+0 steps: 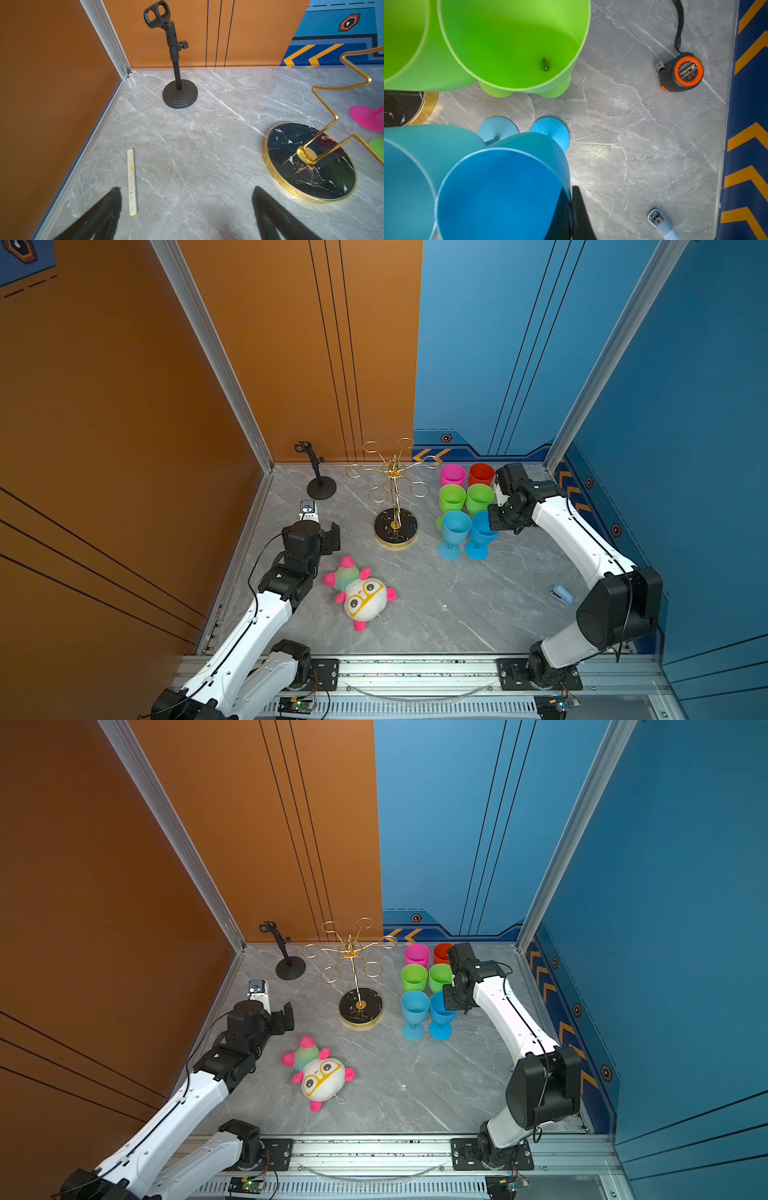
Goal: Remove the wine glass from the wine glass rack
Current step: 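Open the right gripper and withdraw it while the left gripper draws back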
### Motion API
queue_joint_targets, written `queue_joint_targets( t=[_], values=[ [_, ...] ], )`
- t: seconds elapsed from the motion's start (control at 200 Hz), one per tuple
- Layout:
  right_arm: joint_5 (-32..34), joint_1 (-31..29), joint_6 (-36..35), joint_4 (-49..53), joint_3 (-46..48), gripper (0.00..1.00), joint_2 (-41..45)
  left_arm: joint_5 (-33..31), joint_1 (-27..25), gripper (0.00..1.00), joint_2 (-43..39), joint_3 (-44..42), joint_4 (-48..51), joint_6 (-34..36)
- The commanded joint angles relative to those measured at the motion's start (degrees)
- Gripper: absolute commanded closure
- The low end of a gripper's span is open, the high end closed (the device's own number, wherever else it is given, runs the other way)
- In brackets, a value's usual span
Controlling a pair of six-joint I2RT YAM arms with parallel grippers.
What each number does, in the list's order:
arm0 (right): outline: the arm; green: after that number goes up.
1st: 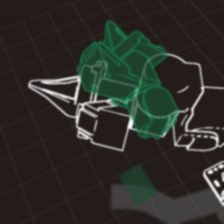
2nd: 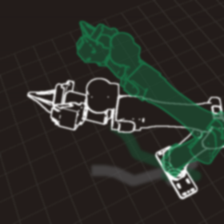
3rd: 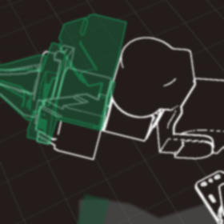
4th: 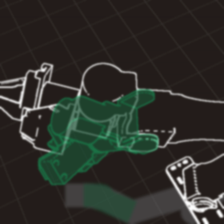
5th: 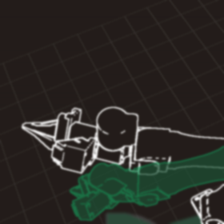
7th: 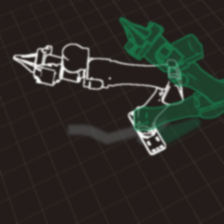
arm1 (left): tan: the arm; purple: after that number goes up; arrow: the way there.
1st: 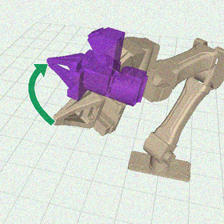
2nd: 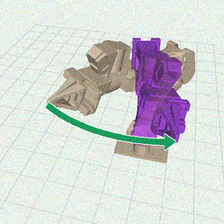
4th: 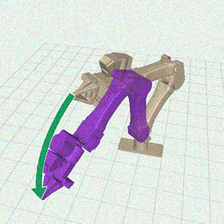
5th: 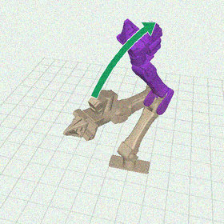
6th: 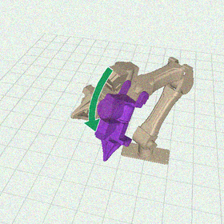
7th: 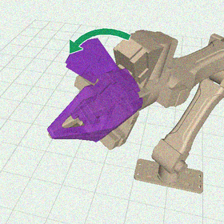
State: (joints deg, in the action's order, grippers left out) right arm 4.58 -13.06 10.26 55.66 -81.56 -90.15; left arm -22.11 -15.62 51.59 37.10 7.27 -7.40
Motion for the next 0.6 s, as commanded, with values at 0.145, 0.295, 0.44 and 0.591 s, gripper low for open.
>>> queue_joint_targets(
  t=[0.145,0.295,0.44,0.591],
  values=[
    [1.4,0.3,-0.7,0.8,0.1,0.81,0.0,-1.9,1.8,0.02,1.4,-0.8,-1.8,0.7],
    [1.2,0.3,-0.5,1.4,-0.8,0.60,0.9,-2.4,3.4,0.02,3.1,-1.3,-3.6,1.4],
    [1.7,0.6,-0.8,1.0,-1.9,0.45,3.5,-2.1,5.3,0.02,4.7,-4.1,-9.4,2.0],
    [-0.6,1.9,-1.3,-3.1,-1.0,0.33,7.7,-0.3,8.1,0.02,7.1,-6.9,-14.9,2.4]
  ],
)
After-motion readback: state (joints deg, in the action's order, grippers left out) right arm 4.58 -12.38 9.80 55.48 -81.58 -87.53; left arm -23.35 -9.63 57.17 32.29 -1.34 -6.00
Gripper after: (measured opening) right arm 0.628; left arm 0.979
